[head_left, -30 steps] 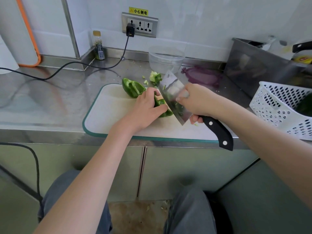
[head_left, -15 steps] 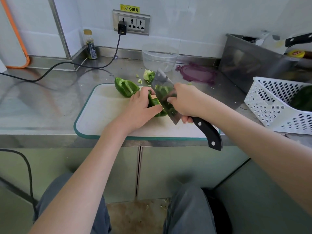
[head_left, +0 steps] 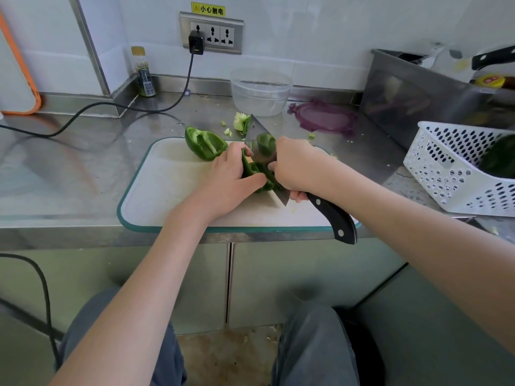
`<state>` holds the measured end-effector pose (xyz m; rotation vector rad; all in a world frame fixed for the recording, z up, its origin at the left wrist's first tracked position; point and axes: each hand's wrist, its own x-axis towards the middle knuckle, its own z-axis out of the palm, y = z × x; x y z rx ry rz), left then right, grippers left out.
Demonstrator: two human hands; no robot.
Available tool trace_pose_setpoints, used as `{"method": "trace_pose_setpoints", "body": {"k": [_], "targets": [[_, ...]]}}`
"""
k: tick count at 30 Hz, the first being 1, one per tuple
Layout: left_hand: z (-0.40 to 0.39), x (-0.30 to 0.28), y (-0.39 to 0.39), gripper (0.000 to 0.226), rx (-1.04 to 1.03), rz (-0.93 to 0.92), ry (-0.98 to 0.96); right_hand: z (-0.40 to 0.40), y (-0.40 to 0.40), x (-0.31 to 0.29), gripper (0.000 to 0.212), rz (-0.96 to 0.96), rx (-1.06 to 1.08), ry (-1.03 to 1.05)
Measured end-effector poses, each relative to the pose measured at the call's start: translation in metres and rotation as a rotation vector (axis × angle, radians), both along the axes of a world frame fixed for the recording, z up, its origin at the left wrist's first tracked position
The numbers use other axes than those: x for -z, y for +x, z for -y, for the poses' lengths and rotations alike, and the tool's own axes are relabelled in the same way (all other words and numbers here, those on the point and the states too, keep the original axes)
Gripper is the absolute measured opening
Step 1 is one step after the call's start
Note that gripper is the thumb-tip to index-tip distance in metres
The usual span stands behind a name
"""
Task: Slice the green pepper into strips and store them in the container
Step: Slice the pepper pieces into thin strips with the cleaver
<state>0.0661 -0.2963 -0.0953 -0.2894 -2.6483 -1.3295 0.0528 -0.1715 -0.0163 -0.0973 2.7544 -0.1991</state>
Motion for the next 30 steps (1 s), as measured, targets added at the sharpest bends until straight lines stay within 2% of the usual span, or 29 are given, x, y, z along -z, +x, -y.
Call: {"method": "trace_pose_setpoints", "body": {"k": [3, 5, 9, 11, 13, 18, 20, 23, 26, 30], "targets": [[0.0, -0.003, 0.002, 0.051, -0.007, 0.016, -0.007, 0.005, -0.005, 0.004, 0.011, -0.154, -0.059, -0.002], [-0.001, -0.005, 0.004, 0.052, -0.015, 0.017, -0.009, 0.01, -0.011, 0.005, 0.015, -0.157, -0.058, -0.026], [-0.002, -0.005, 0.006, 0.051, -0.033, 0.005, -0.008, 0.011, -0.01, 0.007, 0.021, -0.283, -0.086, -0.213], [-0.001, -0.004, 0.006, 0.05, -0.033, -0.005, -0.005, 0.006, -0.007, 0.005, 0.014, -0.229, -0.068, -0.197], [0.0, -0.004, 0.006, 0.05, -0.022, 0.001, 0.003, 0.001, -0.005, 0.005, 0.021, -0.132, -0.033, -0.102], [0.002, -0.004, 0.005, 0.041, -0.003, 0.027, 0.017, -0.02, -0.007, 0.004, 0.014, -0.203, -0.044, -0.091], [0.003, -0.004, 0.005, 0.045, 0.001, 0.043, 0.02, -0.026, -0.011, 0.001, 0.024, -0.192, -0.038, -0.08], [0.002, -0.007, 0.006, 0.054, 0.009, 0.078, 0.061, -0.038, -0.014, -0.003, 0.031, -0.179, -0.006, -0.173], [0.004, -0.013, 0.004, 0.053, 0.006, 0.11, 0.106, -0.052, -0.014, -0.014, 0.047, -0.247, 0.066, -0.261], [0.013, -0.017, 0.004, 0.064, 0.101, 0.181, 0.08, -0.061, -0.011, -0.026, 0.046, -0.252, 0.077, -0.301]]}}
